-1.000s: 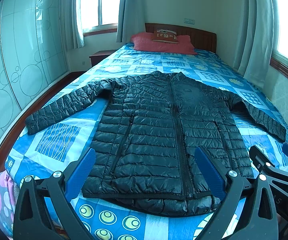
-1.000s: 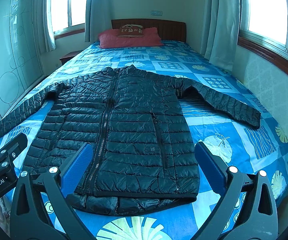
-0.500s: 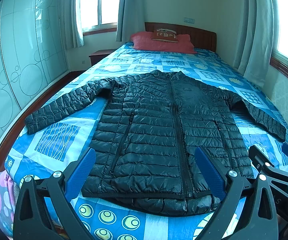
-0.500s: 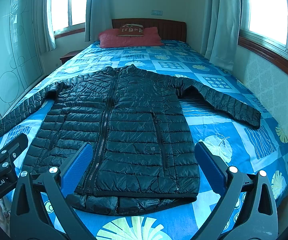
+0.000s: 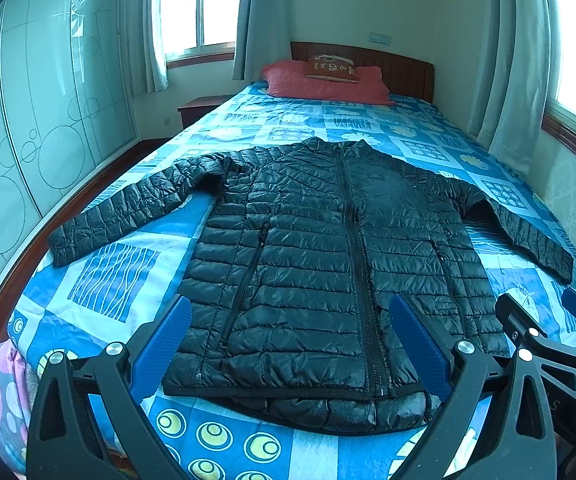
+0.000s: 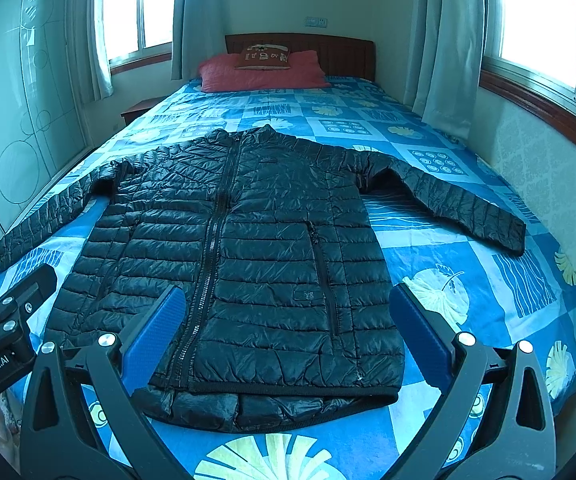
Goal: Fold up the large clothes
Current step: 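Grasp the jacket sleeve with the right gripper and lift it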
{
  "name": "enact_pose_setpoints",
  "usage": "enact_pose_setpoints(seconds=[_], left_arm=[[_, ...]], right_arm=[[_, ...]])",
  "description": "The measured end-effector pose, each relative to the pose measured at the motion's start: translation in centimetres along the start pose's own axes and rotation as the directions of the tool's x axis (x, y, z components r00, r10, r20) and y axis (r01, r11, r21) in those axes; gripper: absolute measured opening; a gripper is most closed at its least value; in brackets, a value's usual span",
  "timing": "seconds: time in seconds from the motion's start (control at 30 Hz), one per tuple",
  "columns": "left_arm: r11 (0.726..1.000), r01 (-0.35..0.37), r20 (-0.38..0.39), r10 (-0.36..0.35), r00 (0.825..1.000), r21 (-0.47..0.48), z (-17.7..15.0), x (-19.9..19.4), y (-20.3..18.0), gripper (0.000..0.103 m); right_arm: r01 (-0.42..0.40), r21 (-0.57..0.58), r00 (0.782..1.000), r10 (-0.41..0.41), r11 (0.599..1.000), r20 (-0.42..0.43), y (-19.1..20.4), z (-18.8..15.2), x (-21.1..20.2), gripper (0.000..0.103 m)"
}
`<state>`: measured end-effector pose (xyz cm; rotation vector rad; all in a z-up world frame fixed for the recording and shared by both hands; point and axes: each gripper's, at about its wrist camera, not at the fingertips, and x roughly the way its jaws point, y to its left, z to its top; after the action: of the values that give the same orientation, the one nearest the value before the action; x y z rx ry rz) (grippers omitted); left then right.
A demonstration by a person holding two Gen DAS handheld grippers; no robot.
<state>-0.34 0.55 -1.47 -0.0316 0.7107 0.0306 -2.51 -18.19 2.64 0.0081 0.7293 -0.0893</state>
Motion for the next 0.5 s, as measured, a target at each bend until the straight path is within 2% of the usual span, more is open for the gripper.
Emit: enact_pose_setpoints(seconds=[0.17,0.3,0.4,0.5], left_arm=[[1.000,0.001,-0.023,-0.002,1.000,-0.007,0.6,1.7,0.4,0.098],[0.999,-0.002,-0.055,0.000,0.998,-0.048,1.0,4.0,1.6,0.098],[0.995,-0.017,-0.103,0.007,0.995,-0.099,1.3,6.8,3.9,0.098],[0.985,-0.085,-0.131,0.066,0.989,-0.149,1.6,9.3,6.9,0.098]], right_arm=[[-0.016,0.010,1.000,0.016,1.000,-0.021,-0.2,0.2,1.6,0.101],[-0.033,0.036,0.998,0.035,0.999,-0.043,-1.2,0.5,3.5,0.101],[-0.038,0.100,0.999,0.041,0.994,-0.034,-3.3,1.0,5.3,0.101],[-0.013,0.217,0.999,0.023,0.976,-0.045,-7.4,1.6,8.0,0.101]])
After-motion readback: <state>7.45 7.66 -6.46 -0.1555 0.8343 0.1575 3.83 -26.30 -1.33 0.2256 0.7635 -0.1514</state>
